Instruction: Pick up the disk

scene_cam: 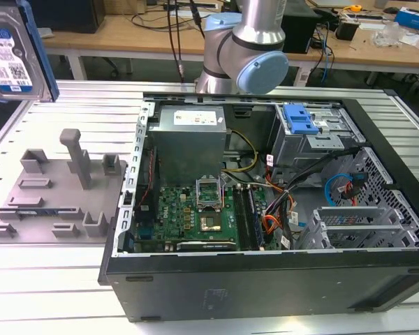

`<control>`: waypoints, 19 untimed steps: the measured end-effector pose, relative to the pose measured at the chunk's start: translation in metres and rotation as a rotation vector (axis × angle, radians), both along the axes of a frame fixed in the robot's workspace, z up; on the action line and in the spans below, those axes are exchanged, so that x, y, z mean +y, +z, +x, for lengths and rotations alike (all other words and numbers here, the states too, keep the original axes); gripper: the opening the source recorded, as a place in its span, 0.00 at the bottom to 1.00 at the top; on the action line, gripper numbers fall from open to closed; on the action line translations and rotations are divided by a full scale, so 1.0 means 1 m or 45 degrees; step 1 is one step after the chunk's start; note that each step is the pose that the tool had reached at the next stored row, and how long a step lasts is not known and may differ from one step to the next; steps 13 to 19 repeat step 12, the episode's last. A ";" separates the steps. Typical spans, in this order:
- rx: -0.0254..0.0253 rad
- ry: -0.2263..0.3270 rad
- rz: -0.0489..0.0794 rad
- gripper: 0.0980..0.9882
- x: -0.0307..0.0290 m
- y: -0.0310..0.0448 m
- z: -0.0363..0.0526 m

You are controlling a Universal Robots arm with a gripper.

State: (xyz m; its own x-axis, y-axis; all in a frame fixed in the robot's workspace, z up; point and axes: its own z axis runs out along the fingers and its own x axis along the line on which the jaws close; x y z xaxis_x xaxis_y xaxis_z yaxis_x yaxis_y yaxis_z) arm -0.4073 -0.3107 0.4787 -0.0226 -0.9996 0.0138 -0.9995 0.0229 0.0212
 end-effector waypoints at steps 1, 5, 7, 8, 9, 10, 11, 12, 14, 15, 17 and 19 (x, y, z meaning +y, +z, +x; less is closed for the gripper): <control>0.0002 0.000 0.000 0.30 0.0000 0.0003 0.0000; 0.0001 0.000 0.000 0.30 0.0000 0.0007 0.0000; 0.0002 0.000 0.000 0.30 0.0000 0.0008 0.0000; 0.0001 0.000 0.000 0.30 0.0000 0.0010 0.0000; 0.0001 0.000 0.000 0.30 0.0000 0.0010 0.0000; 0.0001 0.000 0.000 0.30 0.0000 0.0011 0.0000; 0.0002 0.000 0.000 0.30 0.0000 0.0012 0.0000; 0.0002 0.000 0.000 0.30 0.0000 0.0012 0.0000; 0.0002 0.000 0.000 0.30 0.0000 0.0012 0.0000; 0.0002 0.000 0.000 0.30 0.0000 0.0012 0.0000; 0.0002 0.000 0.000 0.30 0.0000 0.0012 0.0000; 0.0002 0.000 0.000 0.30 0.0000 0.0012 0.0000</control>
